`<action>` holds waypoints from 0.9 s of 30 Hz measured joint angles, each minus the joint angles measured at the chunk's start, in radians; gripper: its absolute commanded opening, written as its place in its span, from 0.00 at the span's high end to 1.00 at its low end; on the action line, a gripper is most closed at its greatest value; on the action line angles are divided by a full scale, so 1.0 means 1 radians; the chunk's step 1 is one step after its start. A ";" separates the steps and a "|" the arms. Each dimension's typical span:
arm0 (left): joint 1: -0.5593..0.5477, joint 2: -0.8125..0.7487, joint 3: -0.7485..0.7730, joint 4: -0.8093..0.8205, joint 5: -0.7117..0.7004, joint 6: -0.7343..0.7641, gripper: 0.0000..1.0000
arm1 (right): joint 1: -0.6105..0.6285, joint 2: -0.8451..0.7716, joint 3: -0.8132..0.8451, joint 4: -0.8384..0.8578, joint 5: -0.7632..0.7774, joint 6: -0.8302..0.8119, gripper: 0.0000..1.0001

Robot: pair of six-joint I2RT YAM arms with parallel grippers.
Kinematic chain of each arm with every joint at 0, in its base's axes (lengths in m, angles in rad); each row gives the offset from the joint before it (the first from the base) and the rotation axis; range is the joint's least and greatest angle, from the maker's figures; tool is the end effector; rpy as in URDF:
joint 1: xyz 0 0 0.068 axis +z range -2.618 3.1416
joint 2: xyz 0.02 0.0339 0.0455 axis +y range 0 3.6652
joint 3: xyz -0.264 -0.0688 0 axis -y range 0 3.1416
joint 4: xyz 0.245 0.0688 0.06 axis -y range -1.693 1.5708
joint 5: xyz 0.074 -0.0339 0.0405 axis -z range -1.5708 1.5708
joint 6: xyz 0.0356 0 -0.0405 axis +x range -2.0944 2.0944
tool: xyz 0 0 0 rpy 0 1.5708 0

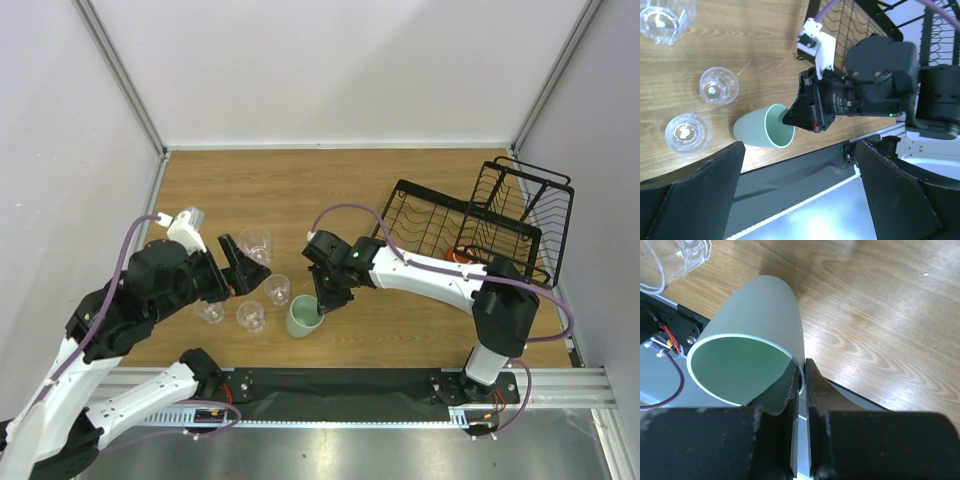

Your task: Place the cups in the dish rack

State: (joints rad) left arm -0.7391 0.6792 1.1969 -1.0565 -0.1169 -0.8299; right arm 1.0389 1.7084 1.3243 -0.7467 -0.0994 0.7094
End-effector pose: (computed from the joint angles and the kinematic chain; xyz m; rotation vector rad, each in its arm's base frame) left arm 0.0705 -0.0587 0.3966 -0.1738 2.2070 -0.7951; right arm 0.1757 0.3056 0.2398 -0.5034 2.8326 0.5852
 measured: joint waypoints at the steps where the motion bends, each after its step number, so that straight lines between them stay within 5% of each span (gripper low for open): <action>1: 0.000 0.011 0.013 0.002 0.005 0.002 0.00 | 0.000 -0.003 0.000 -0.005 0.005 -0.002 1.00; 8: 0.001 0.090 0.055 0.092 0.090 0.010 0.00 | -0.048 -0.220 -0.013 -0.067 0.002 -0.018 1.00; 17: 0.007 0.163 0.056 0.303 0.253 -0.077 0.00 | -0.364 -0.741 -0.094 0.016 -0.184 -0.073 1.00; 27: 0.014 0.179 -0.124 0.824 0.537 -0.248 0.00 | -0.622 -0.867 -0.161 0.069 -0.516 -0.035 1.00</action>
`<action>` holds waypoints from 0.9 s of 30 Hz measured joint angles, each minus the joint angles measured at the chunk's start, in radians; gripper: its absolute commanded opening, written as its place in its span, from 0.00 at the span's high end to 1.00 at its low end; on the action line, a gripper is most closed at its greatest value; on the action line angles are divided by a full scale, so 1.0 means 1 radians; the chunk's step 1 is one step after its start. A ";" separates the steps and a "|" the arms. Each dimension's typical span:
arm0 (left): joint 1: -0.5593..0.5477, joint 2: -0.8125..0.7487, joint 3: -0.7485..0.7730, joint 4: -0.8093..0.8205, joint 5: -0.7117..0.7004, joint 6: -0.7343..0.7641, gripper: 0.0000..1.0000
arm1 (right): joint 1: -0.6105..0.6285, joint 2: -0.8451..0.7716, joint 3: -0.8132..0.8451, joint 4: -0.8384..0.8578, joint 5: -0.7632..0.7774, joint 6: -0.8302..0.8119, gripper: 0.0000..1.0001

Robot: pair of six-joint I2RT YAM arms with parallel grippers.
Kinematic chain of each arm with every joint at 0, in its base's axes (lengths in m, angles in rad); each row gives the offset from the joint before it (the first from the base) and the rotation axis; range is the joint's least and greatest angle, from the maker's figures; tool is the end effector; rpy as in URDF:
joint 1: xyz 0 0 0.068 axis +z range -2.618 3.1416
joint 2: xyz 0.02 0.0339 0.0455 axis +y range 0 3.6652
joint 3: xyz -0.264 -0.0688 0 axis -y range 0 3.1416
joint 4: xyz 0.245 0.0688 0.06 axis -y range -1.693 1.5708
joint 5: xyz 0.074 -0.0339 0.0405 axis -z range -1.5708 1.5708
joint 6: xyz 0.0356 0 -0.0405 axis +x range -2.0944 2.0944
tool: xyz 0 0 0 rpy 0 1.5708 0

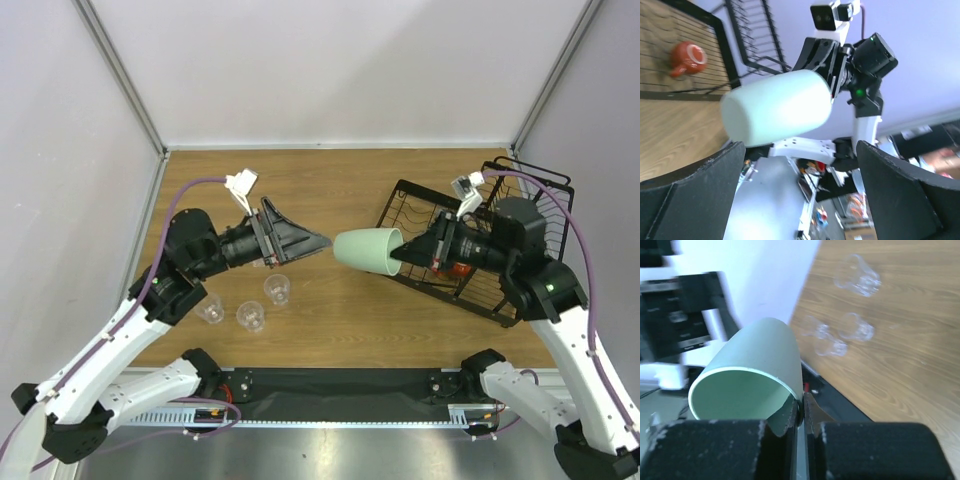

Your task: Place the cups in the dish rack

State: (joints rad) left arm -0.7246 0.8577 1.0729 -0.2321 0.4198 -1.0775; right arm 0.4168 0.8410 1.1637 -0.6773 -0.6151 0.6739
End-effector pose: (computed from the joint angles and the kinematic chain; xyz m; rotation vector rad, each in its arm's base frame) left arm 0.1254 -0.1304 0.4223 0.0565 1.8819 -1.6642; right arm 0.1325 0.0811 0.4091 -0.1857 2.0803 1.2901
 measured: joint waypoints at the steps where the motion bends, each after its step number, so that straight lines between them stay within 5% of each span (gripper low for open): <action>1: 0.000 0.002 -0.014 0.031 0.019 -0.011 0.00 | -0.012 -0.013 0.000 0.012 -0.028 0.011 1.00; 15: -0.032 0.079 -0.027 0.316 0.187 -0.127 0.02 | -0.035 -0.120 -0.005 0.204 -0.260 0.123 1.00; 27: -0.183 0.025 -0.143 0.486 -0.002 -0.247 0.00 | -0.035 -0.166 -0.098 0.382 -0.161 0.221 1.00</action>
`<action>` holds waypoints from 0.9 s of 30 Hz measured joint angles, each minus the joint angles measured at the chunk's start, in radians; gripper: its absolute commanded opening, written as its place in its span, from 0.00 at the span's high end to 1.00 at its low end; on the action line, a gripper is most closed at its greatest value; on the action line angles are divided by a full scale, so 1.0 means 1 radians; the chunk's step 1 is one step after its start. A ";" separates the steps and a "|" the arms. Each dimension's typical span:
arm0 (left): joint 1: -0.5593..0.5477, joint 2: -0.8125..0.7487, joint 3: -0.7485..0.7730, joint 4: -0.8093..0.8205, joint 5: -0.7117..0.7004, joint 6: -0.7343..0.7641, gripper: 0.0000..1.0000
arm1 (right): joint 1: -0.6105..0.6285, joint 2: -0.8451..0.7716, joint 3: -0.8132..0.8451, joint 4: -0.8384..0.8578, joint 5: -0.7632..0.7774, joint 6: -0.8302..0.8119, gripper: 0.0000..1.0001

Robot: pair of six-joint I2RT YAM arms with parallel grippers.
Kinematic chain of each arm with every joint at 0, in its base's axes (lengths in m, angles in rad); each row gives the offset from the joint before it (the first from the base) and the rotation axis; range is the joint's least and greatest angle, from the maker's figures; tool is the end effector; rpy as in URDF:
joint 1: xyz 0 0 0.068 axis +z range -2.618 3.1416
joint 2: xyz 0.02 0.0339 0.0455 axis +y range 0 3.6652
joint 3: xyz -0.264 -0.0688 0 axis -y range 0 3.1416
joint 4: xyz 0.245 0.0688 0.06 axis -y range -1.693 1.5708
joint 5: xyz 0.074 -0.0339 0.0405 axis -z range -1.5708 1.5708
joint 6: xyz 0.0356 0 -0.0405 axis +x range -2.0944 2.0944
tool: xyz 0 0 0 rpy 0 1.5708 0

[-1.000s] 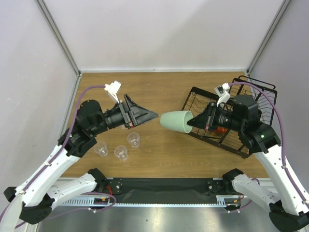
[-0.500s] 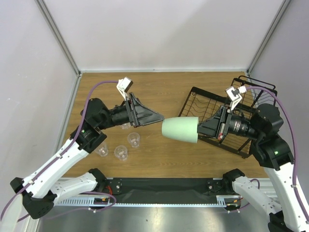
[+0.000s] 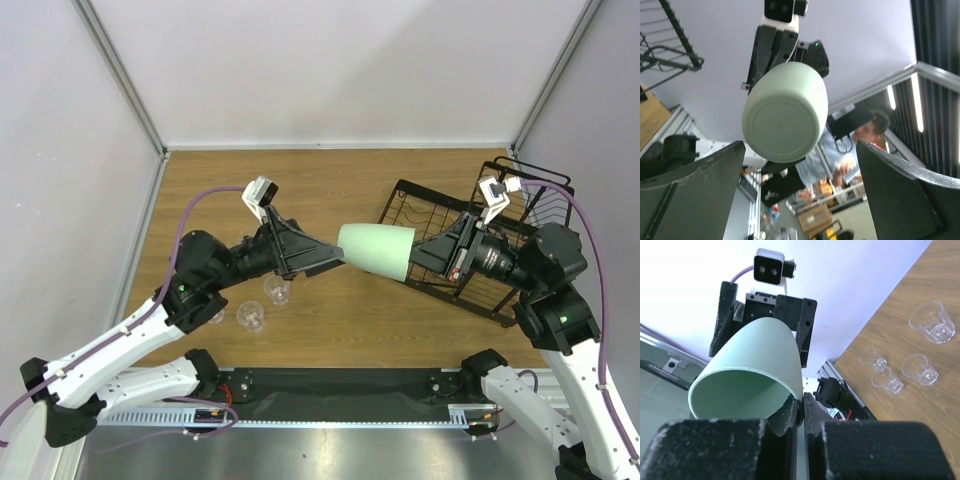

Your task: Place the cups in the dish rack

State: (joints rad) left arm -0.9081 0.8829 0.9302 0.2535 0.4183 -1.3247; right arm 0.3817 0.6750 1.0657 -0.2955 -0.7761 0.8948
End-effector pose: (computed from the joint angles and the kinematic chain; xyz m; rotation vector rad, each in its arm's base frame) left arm 0.1092 -0.1634 0.4205 0.1195 1.6526 -2.0900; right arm 0.0989 0.0666 0.4367 -0.2856 1.7045 1.5506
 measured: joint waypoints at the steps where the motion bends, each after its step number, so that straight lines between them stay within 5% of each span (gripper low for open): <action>1: -0.008 -0.005 -0.002 0.004 -0.022 -0.005 0.00 | 0.000 0.001 0.000 0.008 0.005 0.003 1.00; 27: -0.058 0.064 0.007 0.089 -0.154 -0.040 0.06 | 0.035 -0.016 -0.037 0.048 0.070 0.022 1.00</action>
State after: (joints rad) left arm -0.9661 0.9470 0.9371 0.3428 0.2646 -1.3651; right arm 0.4171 0.6586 1.0290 -0.2474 -0.7063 0.9165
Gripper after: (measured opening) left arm 0.954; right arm 0.082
